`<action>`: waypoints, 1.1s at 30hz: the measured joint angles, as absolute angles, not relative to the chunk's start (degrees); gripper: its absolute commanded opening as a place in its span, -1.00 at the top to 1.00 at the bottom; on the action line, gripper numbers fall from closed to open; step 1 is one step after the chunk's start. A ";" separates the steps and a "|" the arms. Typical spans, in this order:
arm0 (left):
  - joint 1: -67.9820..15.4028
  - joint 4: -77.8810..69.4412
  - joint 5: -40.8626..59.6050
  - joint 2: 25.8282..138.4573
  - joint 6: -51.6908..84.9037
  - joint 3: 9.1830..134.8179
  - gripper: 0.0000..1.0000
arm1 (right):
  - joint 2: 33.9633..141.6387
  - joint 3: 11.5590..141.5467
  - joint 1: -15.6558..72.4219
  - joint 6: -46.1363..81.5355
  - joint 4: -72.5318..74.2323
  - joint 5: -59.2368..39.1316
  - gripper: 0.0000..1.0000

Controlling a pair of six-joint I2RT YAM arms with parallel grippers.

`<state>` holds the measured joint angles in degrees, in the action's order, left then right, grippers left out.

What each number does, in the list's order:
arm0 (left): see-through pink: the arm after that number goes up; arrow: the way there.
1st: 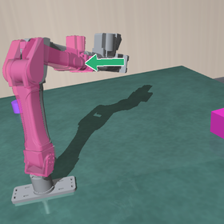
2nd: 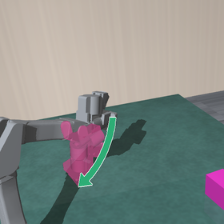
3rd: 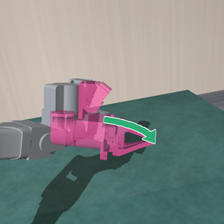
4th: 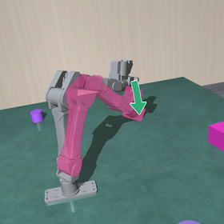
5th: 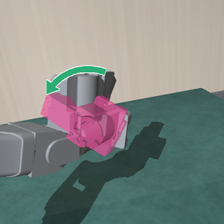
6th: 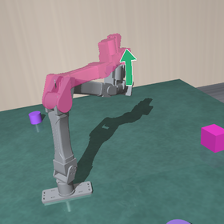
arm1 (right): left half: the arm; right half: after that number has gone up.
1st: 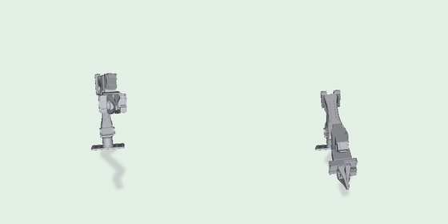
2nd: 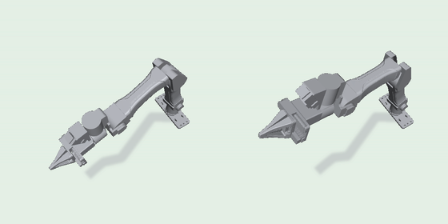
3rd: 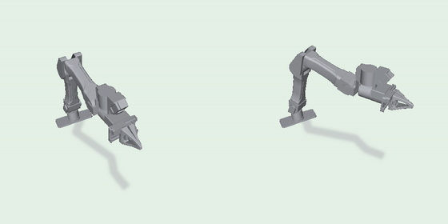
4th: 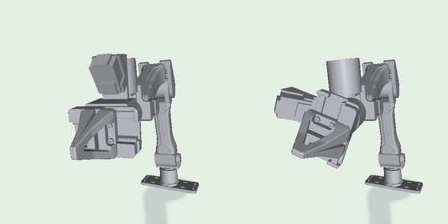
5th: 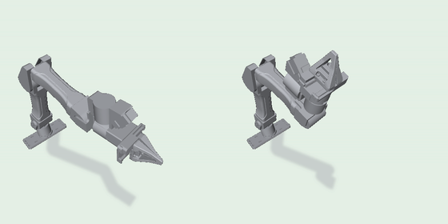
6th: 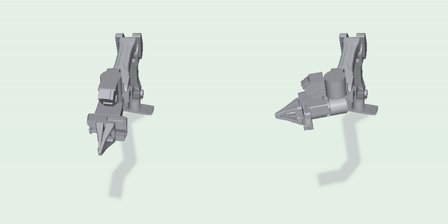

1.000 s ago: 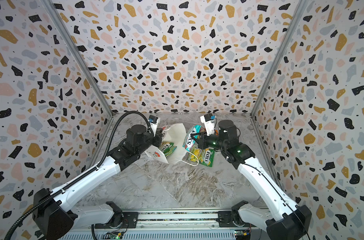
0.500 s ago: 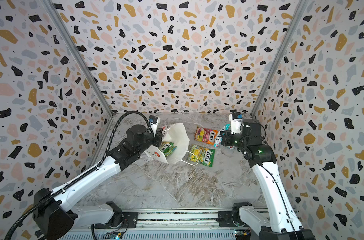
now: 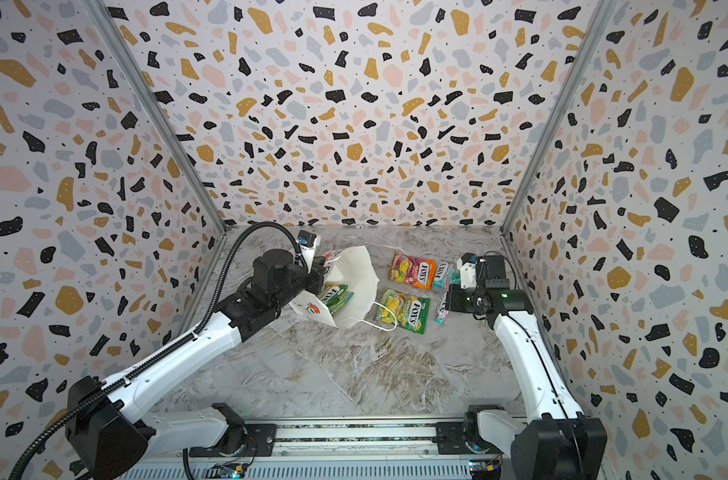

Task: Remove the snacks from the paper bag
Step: 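Carry the teal packet out of the bag toward the other packets, then lower the teal packet onto the table and open the right gripper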

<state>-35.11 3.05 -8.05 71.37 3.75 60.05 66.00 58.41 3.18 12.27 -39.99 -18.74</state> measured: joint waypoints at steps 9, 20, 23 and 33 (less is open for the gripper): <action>-35.09 3.07 -8.05 71.37 3.73 60.05 1.00 | 69.60 55.00 2.63 12.08 -36.38 -24.03 1.00; -35.11 3.09 -8.03 71.37 3.70 60.05 1.00 | 73.21 52.42 2.50 12.10 -32.69 -22.09 1.00; -35.09 3.09 -8.01 71.37 3.70 60.05 1.00 | 73.23 52.40 2.46 12.08 -32.51 -20.08 0.97; -35.11 3.42 -7.94 71.37 3.70 60.05 1.00 | 73.60 52.40 2.42 12.29 -32.56 -11.09 0.51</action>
